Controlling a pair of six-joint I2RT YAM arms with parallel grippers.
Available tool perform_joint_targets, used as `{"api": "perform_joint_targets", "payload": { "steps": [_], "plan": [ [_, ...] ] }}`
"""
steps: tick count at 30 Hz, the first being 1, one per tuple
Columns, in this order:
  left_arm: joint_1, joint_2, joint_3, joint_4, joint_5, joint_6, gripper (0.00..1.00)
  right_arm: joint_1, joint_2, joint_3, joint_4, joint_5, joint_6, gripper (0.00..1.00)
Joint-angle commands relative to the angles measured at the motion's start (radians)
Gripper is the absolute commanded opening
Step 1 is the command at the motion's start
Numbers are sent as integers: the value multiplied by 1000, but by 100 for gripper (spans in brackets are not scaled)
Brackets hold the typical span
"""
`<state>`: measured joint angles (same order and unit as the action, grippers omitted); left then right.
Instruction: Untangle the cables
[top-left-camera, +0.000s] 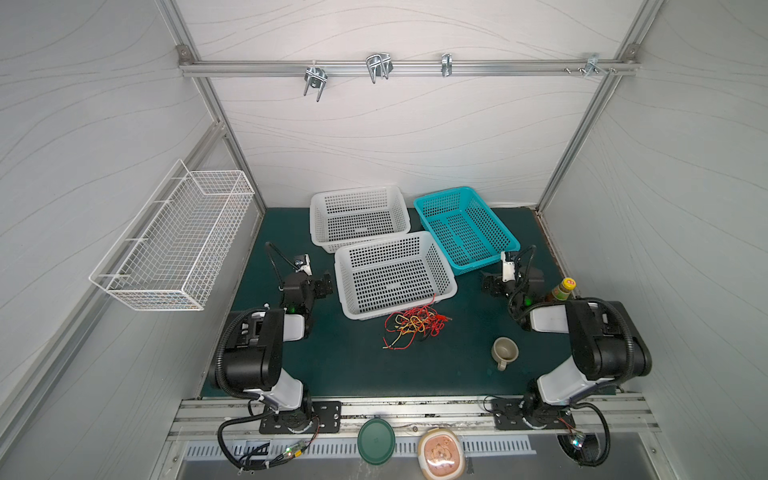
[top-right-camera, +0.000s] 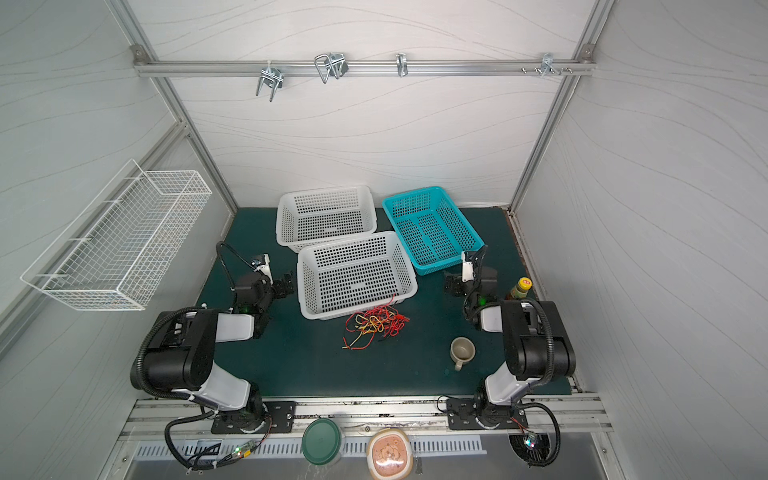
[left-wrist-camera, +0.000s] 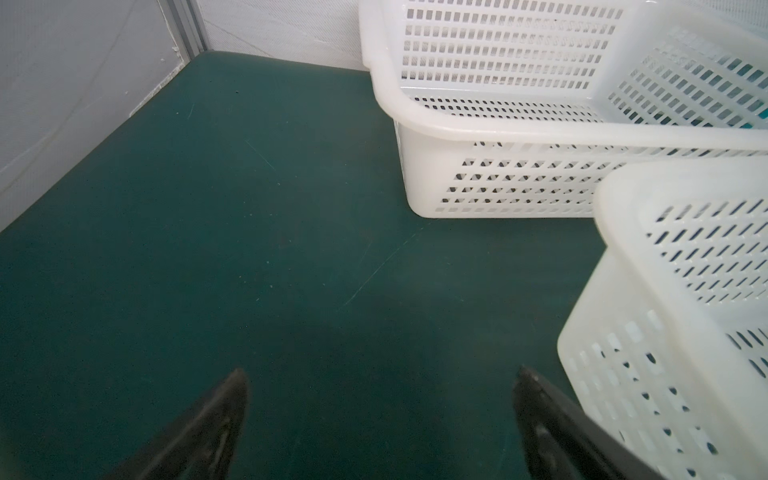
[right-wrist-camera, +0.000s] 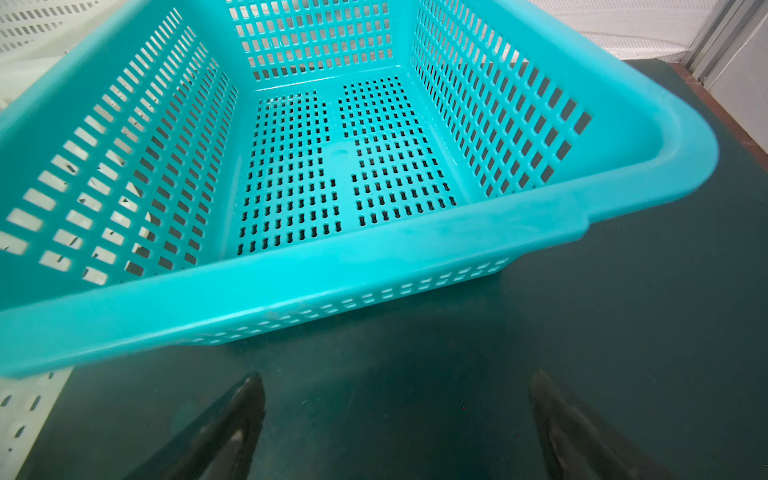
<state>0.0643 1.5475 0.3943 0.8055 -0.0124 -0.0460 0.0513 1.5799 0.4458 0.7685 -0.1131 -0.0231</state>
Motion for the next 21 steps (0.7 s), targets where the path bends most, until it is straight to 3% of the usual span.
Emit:
{"api": "perform_joint_targets", "payload": {
  "steps": [1, 16, 19, 21],
  "plan": [
    [-3, 5, 31, 28, -12, 1, 99, 4, -5, 18, -11, 0, -1, 99],
    [-14, 3, 31, 24, -31, 6, 100, 5, -9, 18, -9, -2, -1, 99],
    [-14, -10, 28, 28, -43, 6, 99, 8, -40, 53, -91, 13, -2, 99],
    [-14, -44, 30, -5, -62, -3, 100, 7, -80, 110, -246, 41, 15, 99]
  ]
}}
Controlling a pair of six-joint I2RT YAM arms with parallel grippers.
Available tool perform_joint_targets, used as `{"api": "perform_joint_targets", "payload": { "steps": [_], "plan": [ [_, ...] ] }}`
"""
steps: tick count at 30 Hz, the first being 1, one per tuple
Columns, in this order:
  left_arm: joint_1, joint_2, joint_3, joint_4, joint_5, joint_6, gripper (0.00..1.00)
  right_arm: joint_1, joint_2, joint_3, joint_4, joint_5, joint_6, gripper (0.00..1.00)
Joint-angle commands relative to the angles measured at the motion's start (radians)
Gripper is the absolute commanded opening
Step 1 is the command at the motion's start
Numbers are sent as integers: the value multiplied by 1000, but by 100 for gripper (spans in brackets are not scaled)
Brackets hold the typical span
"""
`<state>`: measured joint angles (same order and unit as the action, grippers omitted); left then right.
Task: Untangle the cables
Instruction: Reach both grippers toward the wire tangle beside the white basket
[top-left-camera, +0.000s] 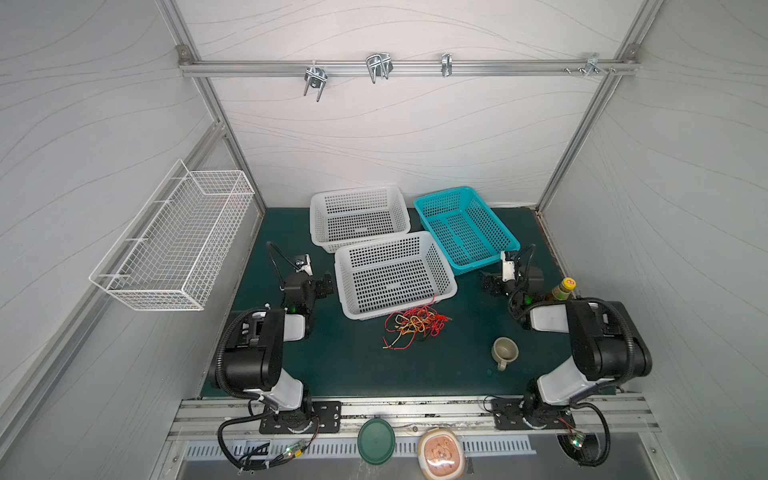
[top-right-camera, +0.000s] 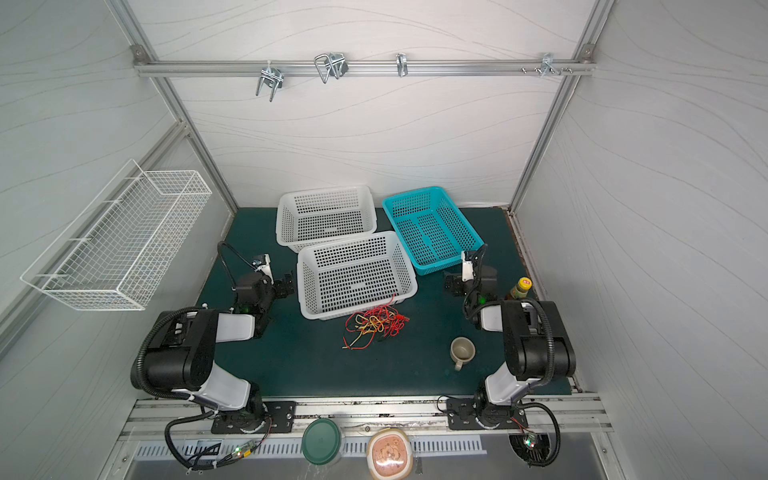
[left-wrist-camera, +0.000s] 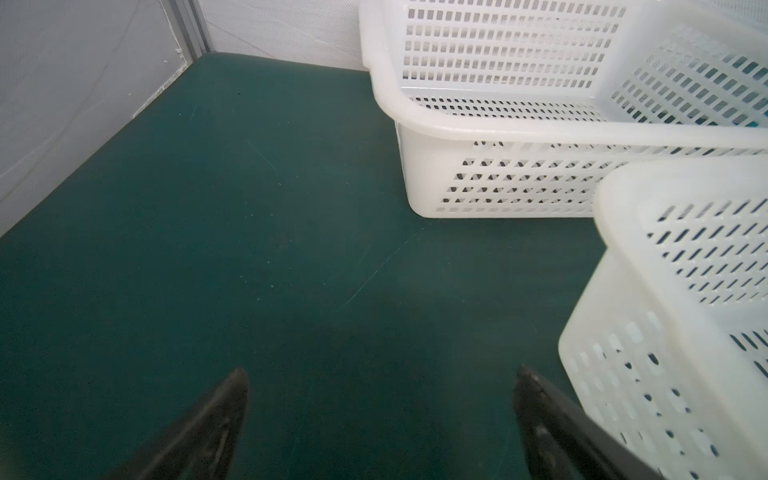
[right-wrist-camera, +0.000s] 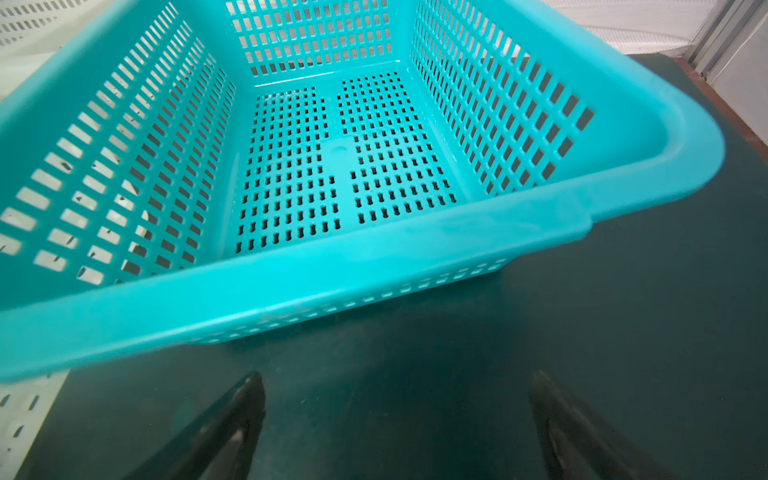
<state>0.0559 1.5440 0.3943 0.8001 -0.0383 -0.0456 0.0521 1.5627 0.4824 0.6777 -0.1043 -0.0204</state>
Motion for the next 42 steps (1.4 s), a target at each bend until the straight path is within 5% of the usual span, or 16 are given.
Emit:
{"api": "perform_joint_targets", "payload": {
  "steps": [1, 8, 20, 35, 42],
  "plan": [
    [-5, -67, 39, -39, -49, -10, 100, 5, -76, 114, -239, 43, 19, 99],
    [-6, -199, 134, -395, -72, -94, 100, 19, -173, 168, -471, 106, 100, 99],
    [-137, -448, 194, -686, -131, -161, 100, 130, -516, 175, -696, 125, 159, 99],
    [-522, -705, 187, -878, -191, -356, 100, 478, -688, 221, -992, 52, 209, 85],
    [-739, -741, 176, -951, -346, -443, 100, 603, -674, 245, -995, -21, 194, 72]
  ]
}}
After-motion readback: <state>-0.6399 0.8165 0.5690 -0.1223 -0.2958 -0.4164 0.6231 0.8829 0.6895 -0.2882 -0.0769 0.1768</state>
